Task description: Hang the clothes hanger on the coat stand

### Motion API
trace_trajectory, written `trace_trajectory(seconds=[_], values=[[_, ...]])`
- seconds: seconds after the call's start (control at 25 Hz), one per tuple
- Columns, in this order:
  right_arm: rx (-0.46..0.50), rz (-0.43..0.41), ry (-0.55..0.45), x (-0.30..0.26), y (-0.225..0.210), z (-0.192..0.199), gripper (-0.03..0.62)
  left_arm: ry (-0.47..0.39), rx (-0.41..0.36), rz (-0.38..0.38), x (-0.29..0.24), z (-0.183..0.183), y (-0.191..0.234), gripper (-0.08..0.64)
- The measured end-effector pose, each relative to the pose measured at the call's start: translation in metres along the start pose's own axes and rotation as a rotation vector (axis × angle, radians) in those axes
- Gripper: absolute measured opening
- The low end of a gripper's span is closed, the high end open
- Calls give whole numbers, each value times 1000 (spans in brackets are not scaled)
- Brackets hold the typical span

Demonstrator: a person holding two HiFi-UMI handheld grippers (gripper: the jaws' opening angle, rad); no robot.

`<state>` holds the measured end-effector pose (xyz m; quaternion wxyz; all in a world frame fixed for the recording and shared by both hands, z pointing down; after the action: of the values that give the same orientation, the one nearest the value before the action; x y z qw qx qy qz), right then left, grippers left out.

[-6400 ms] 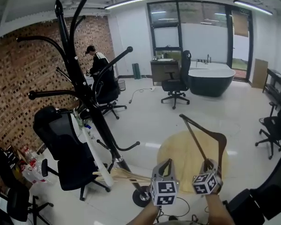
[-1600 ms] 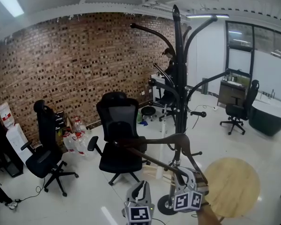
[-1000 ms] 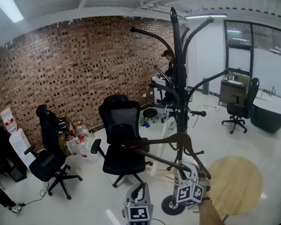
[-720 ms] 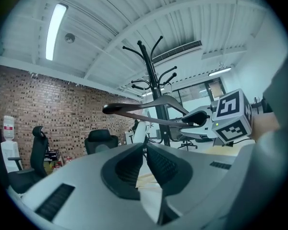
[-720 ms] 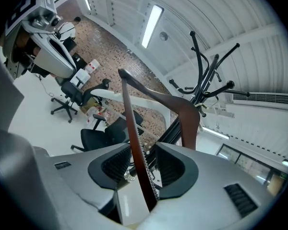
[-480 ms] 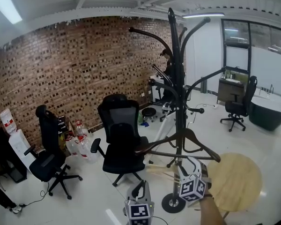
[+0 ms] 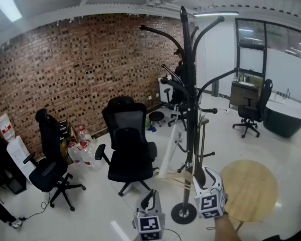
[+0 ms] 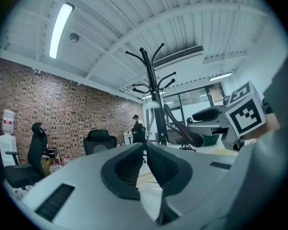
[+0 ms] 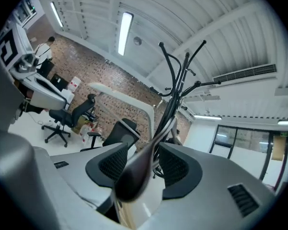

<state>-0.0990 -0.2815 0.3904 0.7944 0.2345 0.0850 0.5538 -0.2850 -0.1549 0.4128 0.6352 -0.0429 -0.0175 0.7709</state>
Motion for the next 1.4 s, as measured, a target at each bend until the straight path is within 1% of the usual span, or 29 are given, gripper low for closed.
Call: trace_trajectory(seconds=[0.2, 0.24, 0.28, 0.4, 0.44, 0.48, 0.6, 0.64, 0.84, 1.04, 1.2, 1.32, 1.4], values=[[-102, 32, -20, 28, -9, -14, 186, -19, 6, 10, 14, 3, 1, 34], [-121, 38, -24, 32, -10, -15, 162, -20, 10, 11, 17, 4, 2, 32], [-137, 44, -27, 36, -11, -15, 124, -19, 13, 13, 19, 7, 4, 31], [-181, 71, -16, 54, -9, -14, 115, -12, 15, 25, 30, 19, 8, 23], [-198, 82, -11, 59, -8, -14, 89, -11, 12, 30, 32, 22, 10, 21], [-214, 91, -6, 63, -6, -14, 41, -12, 10, 34, 35, 26, 12, 18], [-251, 110, 20, 75, -1, -14, 27, -8, 8, 43, 44, 34, 20, 18], [-260, 118, 31, 79, 1, -13, 6, -2, 12, 44, 46, 38, 23, 18], [-287, 151, 78, 101, 16, -3, 6, 8, 29, 61, 55, 55, 34, 18], [-368, 183, 144, 114, 31, -4, 6, -1, 47, 99, 58, 59, 47, 18], [-402, 237, 204, 122, 37, 7, 6, 6, 69, 131, 54, 68, 54, 18], [-421, 263, 224, 134, 48, 21, 6, 17, 56, 127, 57, 92, 61, 18], [-421, 274, 235, 146, 49, 29, 6, 17, 52, 124, 63, 96, 56, 18]])
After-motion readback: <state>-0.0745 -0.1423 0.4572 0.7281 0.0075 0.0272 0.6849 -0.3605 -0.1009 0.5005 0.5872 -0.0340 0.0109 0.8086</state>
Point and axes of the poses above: the fingertips, and each gripper's own axes: x backward along the fingers, y to its left, z out of its underside, the point moved 8 cm from there along x, backward along the fingers, and after that the axes turned 14 degrees about z, right-handed, at the moved point
